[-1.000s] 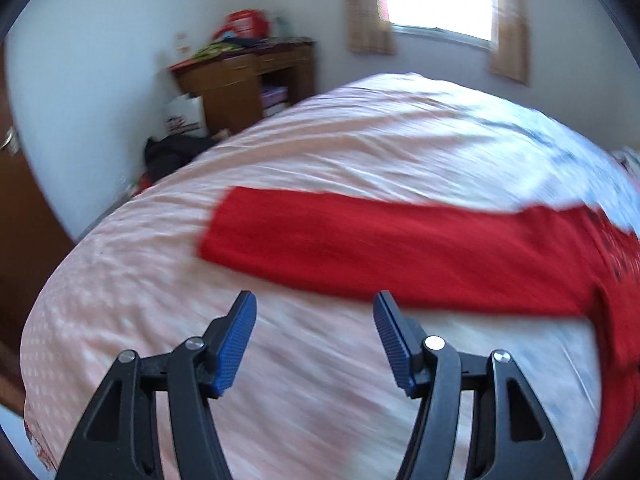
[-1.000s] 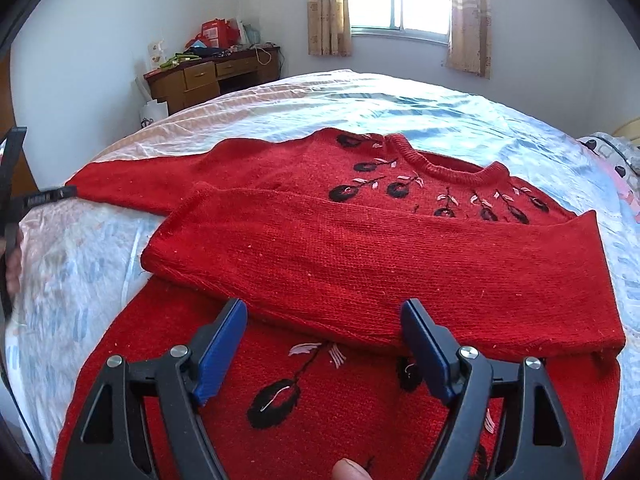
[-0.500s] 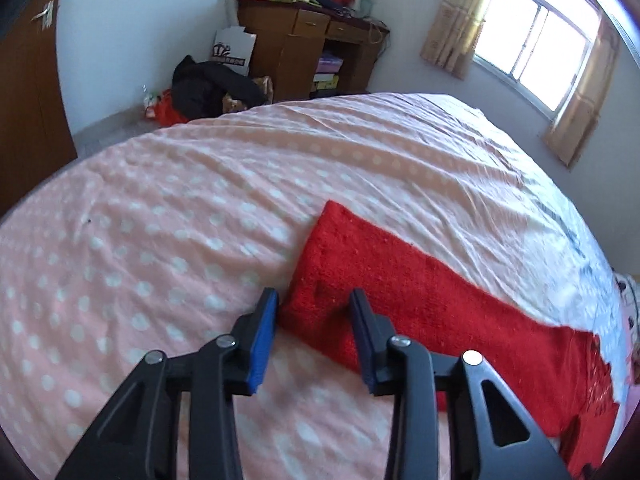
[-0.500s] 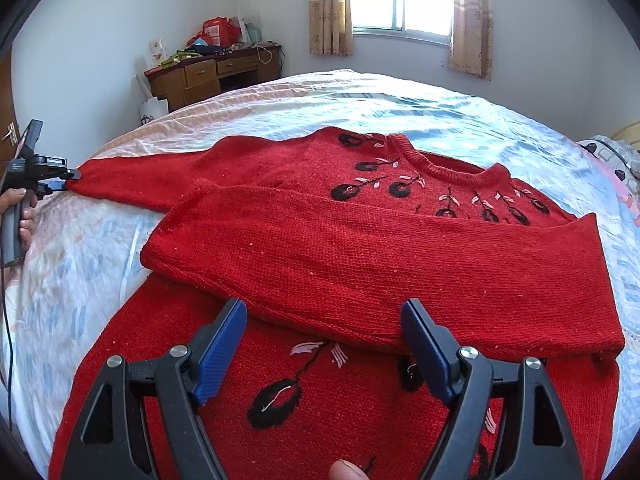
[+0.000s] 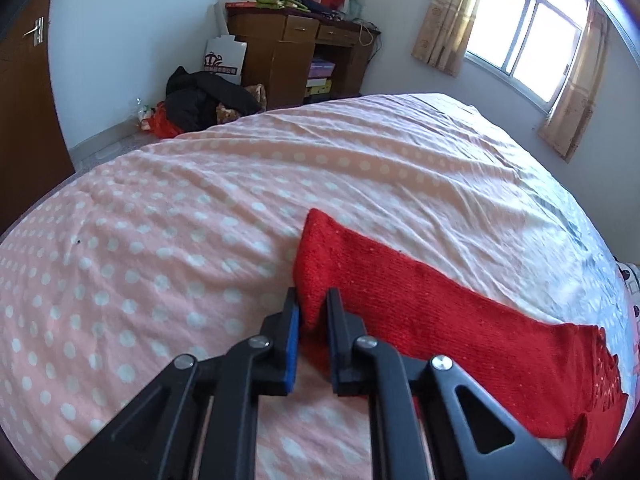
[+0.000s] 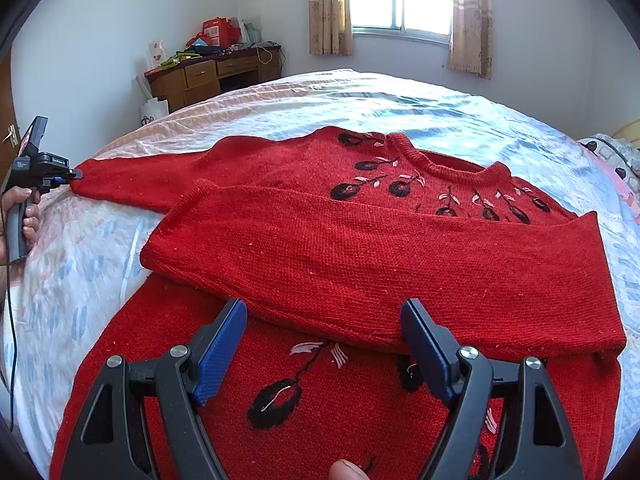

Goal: Fold small clothes
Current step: 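Lift the second sleeve with the left tool, lay it across the body, open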

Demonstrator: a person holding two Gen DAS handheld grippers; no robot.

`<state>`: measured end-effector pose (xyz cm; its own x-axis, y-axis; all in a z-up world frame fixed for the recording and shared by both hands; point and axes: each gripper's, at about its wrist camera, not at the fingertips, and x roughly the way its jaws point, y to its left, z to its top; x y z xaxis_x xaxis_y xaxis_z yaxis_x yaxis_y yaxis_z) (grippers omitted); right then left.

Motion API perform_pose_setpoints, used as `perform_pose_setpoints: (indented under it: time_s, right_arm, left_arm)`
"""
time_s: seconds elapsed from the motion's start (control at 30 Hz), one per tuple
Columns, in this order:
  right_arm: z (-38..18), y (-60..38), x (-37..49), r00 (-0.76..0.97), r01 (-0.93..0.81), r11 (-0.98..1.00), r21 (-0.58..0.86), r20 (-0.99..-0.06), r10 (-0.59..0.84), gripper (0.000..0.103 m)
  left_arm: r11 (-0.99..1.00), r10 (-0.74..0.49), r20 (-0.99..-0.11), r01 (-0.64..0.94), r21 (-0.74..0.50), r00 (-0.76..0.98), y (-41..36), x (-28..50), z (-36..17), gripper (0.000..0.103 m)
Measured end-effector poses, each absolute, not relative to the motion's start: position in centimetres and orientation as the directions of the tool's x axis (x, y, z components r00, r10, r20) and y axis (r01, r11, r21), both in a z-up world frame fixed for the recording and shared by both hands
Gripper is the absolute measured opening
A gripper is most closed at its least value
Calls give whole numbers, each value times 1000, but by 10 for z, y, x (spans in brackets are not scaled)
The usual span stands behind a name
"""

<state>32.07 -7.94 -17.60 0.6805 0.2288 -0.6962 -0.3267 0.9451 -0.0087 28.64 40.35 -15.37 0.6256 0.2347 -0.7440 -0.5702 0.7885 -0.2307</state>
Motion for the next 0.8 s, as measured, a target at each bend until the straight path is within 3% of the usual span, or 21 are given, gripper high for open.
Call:
perform_pose_setpoints:
  time_s: [0.5, 0.8]
  right_arm:
    - [-121, -104, 299, 713, -335, 939, 74, -632, 304, 83]
    - [-104, -176, 251, 750, -203, 959, 196, -599, 281, 83]
  left_arm:
    - [846, 102, -649, -410, -342, 754, 355, 282, -69, 12]
    - [878, 11, -604, -296, -375, 797, 293, 294, -29, 12]
